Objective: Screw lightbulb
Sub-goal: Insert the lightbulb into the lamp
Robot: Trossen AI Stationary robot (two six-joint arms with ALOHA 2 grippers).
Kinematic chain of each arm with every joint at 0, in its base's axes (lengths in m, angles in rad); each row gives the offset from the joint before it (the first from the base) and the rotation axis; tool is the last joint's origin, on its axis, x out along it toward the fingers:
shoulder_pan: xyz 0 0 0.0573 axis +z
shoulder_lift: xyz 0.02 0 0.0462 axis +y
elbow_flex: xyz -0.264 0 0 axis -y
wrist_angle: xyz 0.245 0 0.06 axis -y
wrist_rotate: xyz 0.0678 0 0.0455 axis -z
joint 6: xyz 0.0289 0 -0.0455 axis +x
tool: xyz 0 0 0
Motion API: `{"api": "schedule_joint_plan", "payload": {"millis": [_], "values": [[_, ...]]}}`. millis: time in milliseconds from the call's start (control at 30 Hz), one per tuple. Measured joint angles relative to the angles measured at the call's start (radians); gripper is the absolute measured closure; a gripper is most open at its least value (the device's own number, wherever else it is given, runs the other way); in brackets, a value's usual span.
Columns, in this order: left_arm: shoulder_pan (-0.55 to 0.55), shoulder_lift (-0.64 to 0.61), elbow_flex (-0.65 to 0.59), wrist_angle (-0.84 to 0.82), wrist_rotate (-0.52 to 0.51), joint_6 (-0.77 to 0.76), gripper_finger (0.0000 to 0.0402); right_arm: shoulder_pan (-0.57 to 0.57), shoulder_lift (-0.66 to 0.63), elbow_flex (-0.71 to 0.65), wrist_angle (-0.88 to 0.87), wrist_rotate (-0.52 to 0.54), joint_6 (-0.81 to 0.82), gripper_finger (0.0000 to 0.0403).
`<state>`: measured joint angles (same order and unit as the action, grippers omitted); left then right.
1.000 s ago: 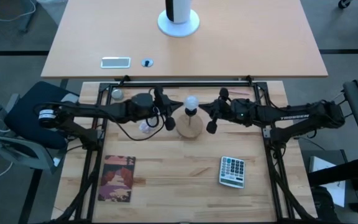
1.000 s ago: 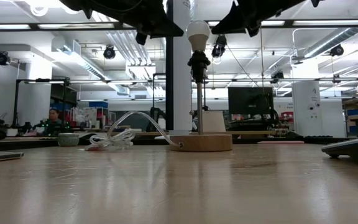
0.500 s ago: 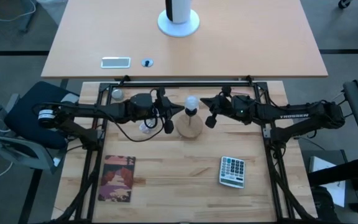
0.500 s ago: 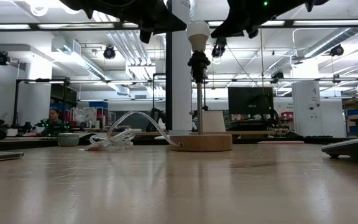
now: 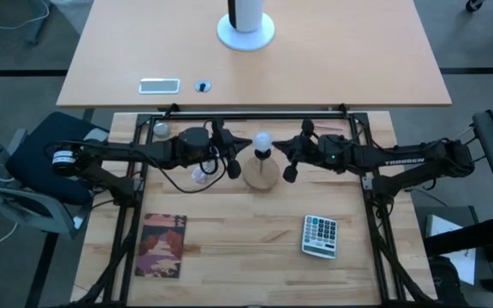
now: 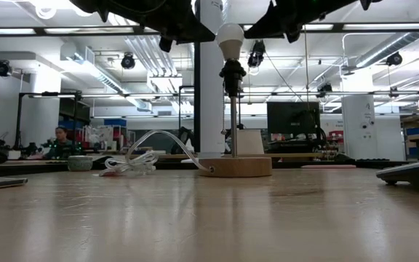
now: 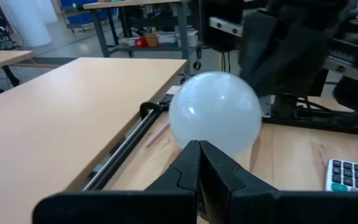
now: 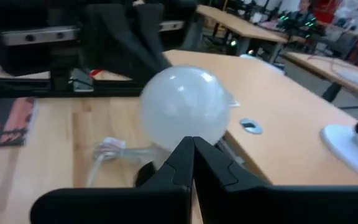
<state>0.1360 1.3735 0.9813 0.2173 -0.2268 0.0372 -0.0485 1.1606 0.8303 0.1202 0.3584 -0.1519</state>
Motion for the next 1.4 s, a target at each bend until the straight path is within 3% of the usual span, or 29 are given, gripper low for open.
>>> {"api": "schedule_joint_plan", "payload": {"millis": [333, 500, 867, 1400], "values": [[-0.006, -0.017, 0.000, -0.021, 0.005, 0.002, 0.0401, 0.014, -0.010, 0.000, -0.060, 0.075, 0.038, 0.0403], [-0.008, -0.012, 0.000, -0.025, 0.082, -0.003, 0.0401, 0.001, -0.011, 0.000, -0.063, 0.113, 0.008, 0.0403], [-0.004, 0.035, 0.000, 0.027, 0.079, -0.002, 0.0401, -0.039, 0.020, 0.000, -0.007, 0.038, -0.032, 0.0403], [0.009, 0.035, 0.000, 0.019, 0.012, -0.002, 0.0401, 0.024, 0.016, 0.000, -0.027, 0.025, 0.011, 0.0403]]}}
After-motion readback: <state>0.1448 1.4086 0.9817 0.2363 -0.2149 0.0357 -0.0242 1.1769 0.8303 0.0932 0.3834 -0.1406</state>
